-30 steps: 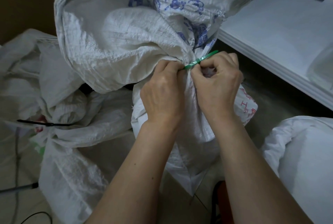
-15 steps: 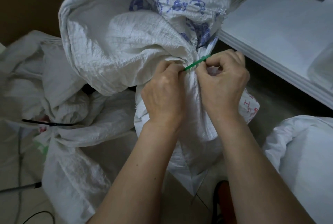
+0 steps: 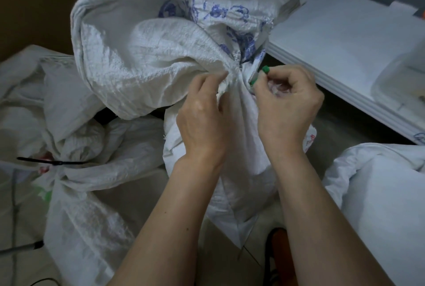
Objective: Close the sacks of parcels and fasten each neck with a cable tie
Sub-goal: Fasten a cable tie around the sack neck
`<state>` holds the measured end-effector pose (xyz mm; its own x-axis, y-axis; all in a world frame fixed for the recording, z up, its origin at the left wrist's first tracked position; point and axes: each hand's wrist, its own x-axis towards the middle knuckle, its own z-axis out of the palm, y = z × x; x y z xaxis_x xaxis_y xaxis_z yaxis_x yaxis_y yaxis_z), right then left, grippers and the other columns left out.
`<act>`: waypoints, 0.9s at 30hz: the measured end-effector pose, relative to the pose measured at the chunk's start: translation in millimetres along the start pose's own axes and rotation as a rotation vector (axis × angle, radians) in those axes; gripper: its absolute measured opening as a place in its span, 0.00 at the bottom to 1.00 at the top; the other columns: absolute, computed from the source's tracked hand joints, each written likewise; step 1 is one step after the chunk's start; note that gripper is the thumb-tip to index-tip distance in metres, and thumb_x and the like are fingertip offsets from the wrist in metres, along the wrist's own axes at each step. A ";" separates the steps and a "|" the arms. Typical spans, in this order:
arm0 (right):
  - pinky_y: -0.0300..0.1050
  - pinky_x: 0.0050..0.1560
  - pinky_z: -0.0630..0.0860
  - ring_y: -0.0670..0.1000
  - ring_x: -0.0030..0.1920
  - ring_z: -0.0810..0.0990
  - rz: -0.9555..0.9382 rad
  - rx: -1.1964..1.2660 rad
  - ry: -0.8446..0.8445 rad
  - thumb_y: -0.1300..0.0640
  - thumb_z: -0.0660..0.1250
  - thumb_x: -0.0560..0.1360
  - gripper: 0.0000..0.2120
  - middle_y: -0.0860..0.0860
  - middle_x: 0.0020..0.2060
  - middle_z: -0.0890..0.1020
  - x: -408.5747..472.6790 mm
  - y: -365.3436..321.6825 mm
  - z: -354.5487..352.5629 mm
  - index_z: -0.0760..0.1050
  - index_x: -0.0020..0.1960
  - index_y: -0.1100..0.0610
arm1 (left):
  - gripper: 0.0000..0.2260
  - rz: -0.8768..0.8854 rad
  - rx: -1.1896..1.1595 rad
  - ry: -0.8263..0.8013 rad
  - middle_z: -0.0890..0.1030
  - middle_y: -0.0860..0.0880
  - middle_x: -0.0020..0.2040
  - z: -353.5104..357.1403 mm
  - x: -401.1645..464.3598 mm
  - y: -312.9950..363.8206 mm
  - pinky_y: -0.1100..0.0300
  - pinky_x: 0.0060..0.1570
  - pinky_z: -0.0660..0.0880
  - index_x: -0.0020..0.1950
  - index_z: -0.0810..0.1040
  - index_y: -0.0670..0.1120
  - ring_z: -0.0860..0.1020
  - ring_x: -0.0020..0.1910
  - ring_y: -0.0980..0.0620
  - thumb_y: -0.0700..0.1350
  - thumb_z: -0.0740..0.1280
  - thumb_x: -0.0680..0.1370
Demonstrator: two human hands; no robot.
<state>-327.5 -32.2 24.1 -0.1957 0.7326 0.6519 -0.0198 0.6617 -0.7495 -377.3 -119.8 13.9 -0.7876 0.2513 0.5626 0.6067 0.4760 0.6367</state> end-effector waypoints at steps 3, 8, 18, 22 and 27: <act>0.33 0.38 0.72 0.48 0.34 0.76 0.223 0.188 0.155 0.67 0.69 0.69 0.08 0.53 0.34 0.78 5.3 -7.8 -16.4 0.76 0.39 0.55 | 0.11 0.049 -0.204 0.037 0.83 0.50 0.46 3.3 -10.3 19.9 0.67 0.38 0.70 0.57 0.81 0.44 0.76 0.35 0.55 0.38 0.67 0.76; 0.37 0.39 0.75 0.45 0.34 0.76 0.352 0.266 0.308 0.66 0.67 0.71 0.11 0.48 0.33 0.77 17.8 -20.2 -63.5 0.73 0.40 0.51 | 0.15 -0.049 -0.459 -0.161 0.82 0.55 0.36 1.9 -42.6 51.4 0.67 0.30 0.68 0.60 0.78 0.47 0.69 0.24 0.62 0.39 0.59 0.76; 0.47 0.32 0.78 0.51 0.28 0.78 0.507 0.226 0.486 0.69 0.65 0.69 0.10 0.57 0.29 0.78 45.8 -18.0 -176.9 0.69 0.37 0.55 | 0.13 -0.330 -0.558 -0.677 0.80 0.55 0.32 10.5 -70.9 144.3 0.66 0.40 0.74 0.60 0.76 0.49 0.76 0.32 0.60 0.41 0.67 0.76; 0.44 0.32 0.79 0.50 0.28 0.79 0.546 0.315 0.589 0.73 0.64 0.70 0.13 0.58 0.29 0.78 77.2 -8.7 -216.8 0.67 0.36 0.57 | 0.19 -0.281 -0.576 -0.748 0.79 0.56 0.38 26.3 -64.4 191.6 0.59 0.52 0.76 0.66 0.74 0.50 0.78 0.42 0.56 0.44 0.69 0.75; 0.46 0.35 0.80 0.52 0.29 0.80 0.529 0.249 0.667 0.72 0.66 0.70 0.13 0.58 0.30 0.78 133.6 27.7 -262.4 0.68 0.35 0.57 | 0.20 -0.235 -0.580 -0.886 0.83 0.52 0.42 58.1 -46.8 248.0 0.65 0.49 0.73 0.68 0.70 0.50 0.79 0.46 0.57 0.44 0.67 0.77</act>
<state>-96.9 125.9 120.6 0.3711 0.9246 0.0858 -0.3167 0.2129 -0.9243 -196.2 35.4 114.8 -0.5472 0.8361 -0.0387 0.2058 0.1792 0.9621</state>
